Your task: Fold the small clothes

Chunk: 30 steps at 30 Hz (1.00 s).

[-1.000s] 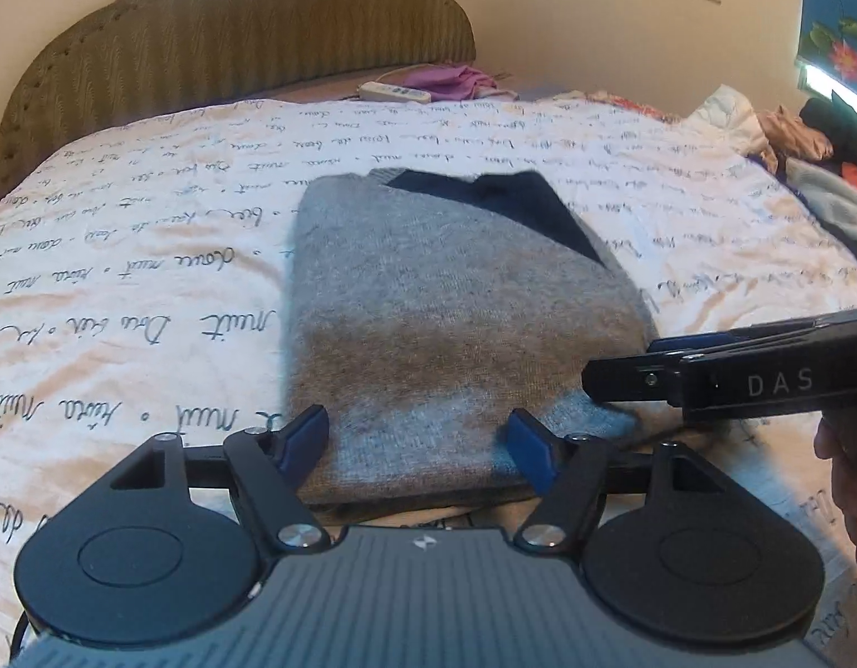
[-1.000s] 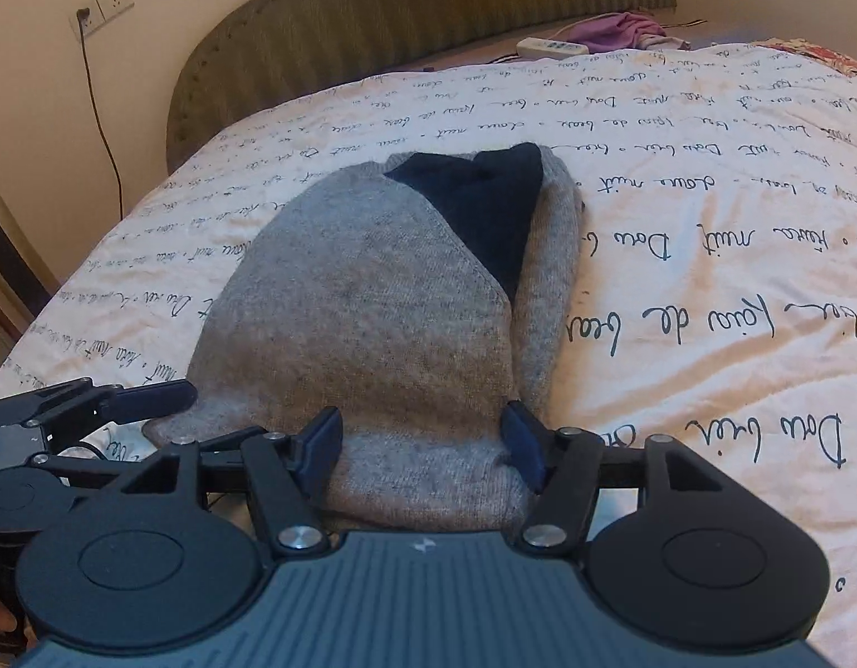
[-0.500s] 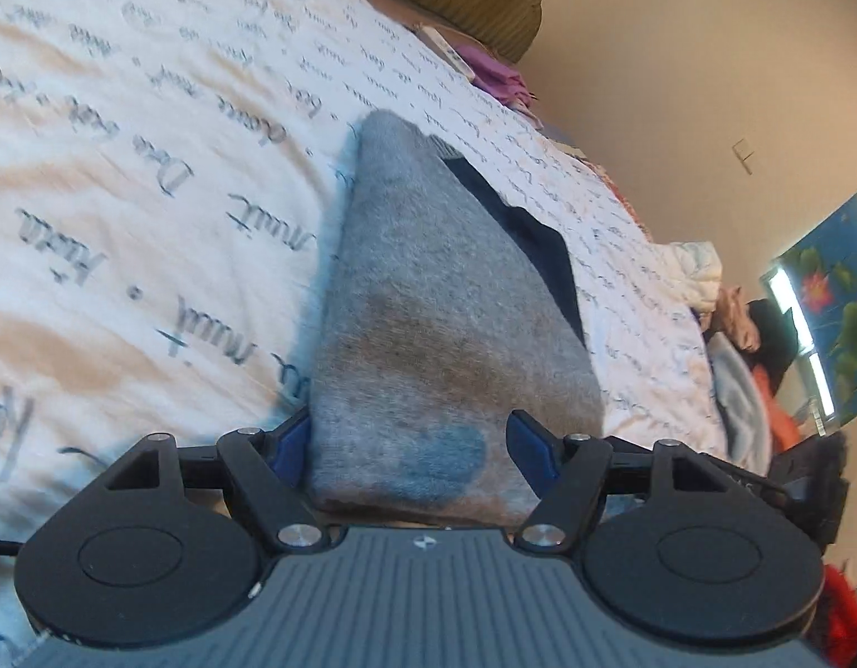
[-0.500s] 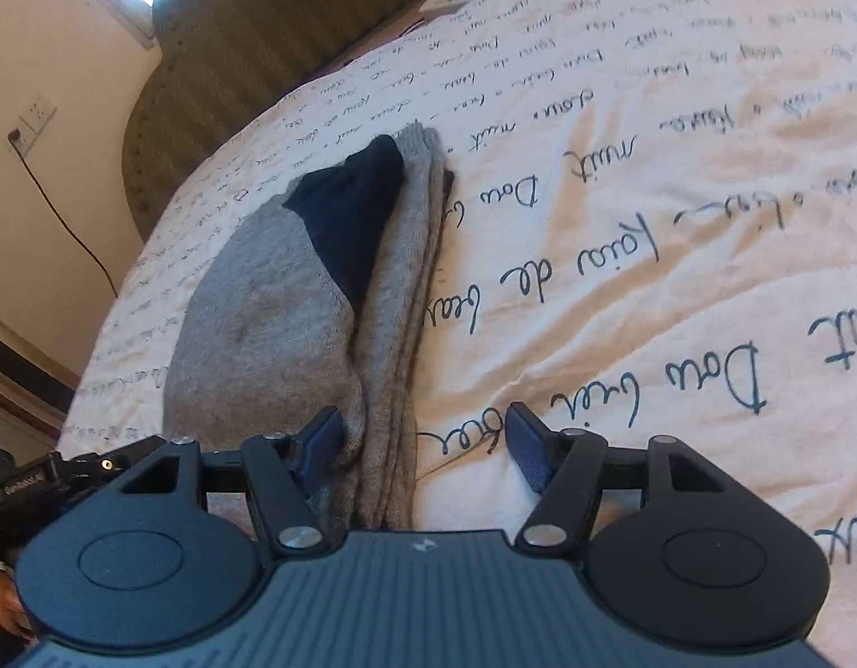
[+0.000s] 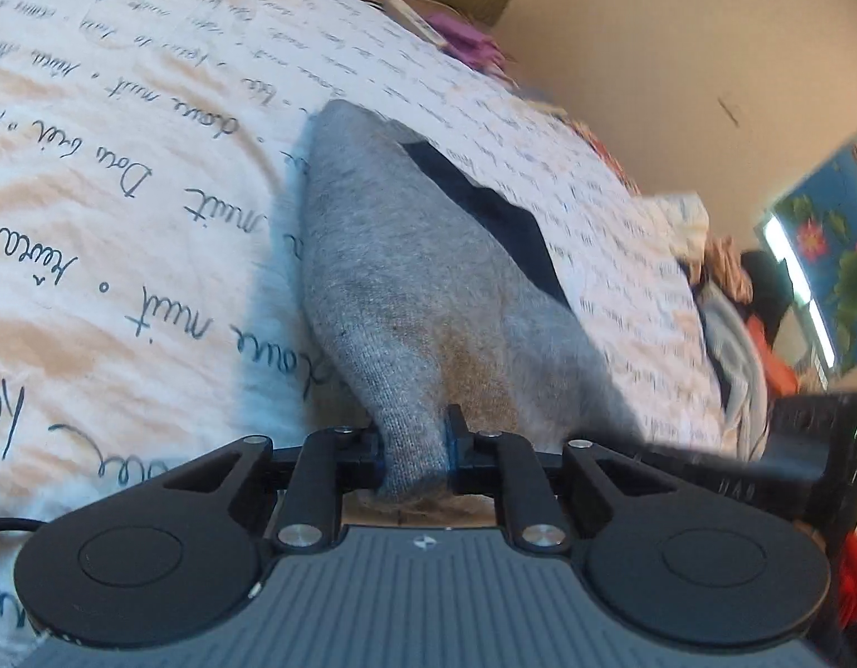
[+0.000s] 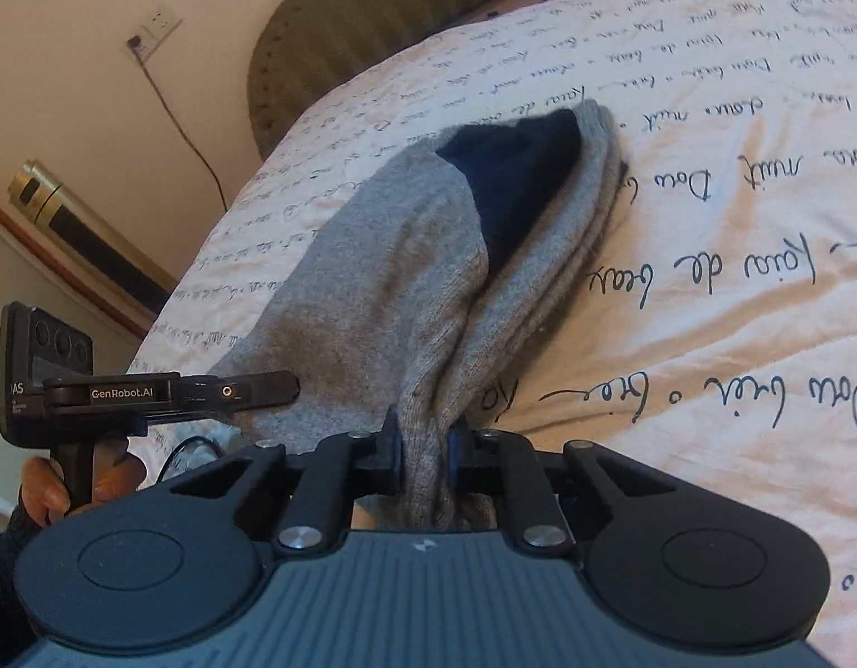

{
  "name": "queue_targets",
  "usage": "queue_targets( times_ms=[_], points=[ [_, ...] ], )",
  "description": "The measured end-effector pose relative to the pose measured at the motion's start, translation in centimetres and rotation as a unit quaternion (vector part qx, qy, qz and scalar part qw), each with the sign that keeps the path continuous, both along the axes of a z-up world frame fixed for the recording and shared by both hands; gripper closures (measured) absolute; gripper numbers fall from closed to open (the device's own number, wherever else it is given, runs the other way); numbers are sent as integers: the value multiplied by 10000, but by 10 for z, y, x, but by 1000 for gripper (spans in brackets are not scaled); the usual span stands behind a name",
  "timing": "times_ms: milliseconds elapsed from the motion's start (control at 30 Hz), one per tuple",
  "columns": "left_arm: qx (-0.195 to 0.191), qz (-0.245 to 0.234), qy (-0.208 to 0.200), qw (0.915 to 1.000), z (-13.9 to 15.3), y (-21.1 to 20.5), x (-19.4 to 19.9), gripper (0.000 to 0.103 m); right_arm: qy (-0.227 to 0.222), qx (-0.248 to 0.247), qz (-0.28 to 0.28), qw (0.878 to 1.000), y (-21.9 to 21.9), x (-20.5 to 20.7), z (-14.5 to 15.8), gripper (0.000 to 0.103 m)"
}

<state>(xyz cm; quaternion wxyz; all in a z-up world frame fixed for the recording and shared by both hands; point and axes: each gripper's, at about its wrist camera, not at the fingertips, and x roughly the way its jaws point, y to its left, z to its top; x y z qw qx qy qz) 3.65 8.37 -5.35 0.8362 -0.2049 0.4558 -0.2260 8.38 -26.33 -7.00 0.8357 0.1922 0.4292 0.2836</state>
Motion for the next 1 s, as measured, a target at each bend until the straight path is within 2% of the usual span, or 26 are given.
queue_targets(
  times_ms=[33, 67, 133, 200, 267, 300, 333, 367, 433, 600, 667, 700, 767, 933, 1000],
  points=[
    [195, -133, -66, 9997, -3, -5, -4, 84, -15, -108, -30, 9999, -2, -3, 1, 90],
    [482, -193, -149, 9985, -6, -11, -7, 79, -6, -246, -65, 9997, -3, -4, -1, 90],
    [930, -139, -310, 9951, -10, -18, -12, 65, 181, -208, -186, 9994, -6, -2, -14, 83],
    [1279, -67, -662, 9895, 3, -22, -22, 49, 302, -132, -440, 9985, -9, -6, -20, 77],
    [1809, 95, -1163, 9765, 17, -26, -38, 33, 60, -200, -764, 9969, -11, -19, -13, 71],
    [2023, 147, -1361, 9697, 21, -28, -44, 30, -172, -284, -935, 9951, -14, -31, -7, 69],
    [2200, 175, -1441, 9646, 25, -28, -49, 30, -352, -344, -1023, 9935, -14, -41, -1, 62],
    [2261, 177, -1415, 9636, 25, -28, -52, 30, -464, -349, -1082, 9924, -15, -50, 2, 53],
    [2262, 186, -1296, 9652, 22, -28, -56, 31, -478, -394, -1092, 9921, -14, -67, 1, 47],
    [2215, 224, -1053, 9692, 8, -30, -69, 31, -300, -1360, -1012, 9851, 6, -87, -16, 48],
    [2220, 194, -987, 9698, 2, -35, -73, 31, -441, -1616, -1041, 9804, 16, -94, -18, 44],
    [2257, 183, -980, 9691, -2, -38, -75, 31, -517, -1718, -1033, 9783, 21, -95, -18, 40],
    [2324, 193, -988, 9674, -10, -42, -78, 30, -644, -1863, -1066, 9746, 30, -95, -21, 21],
    [2534, 362, -1408, 9564, -23, -47, -90, 21, -883, -2215, -1342, 9618, 55, -89, -33, 5],
    [2615, 486, -1545, 9515, -28, -49, -94, 10, -903, -2180, -1474, 9605, 58, -87, -35, 0]
  ],
)
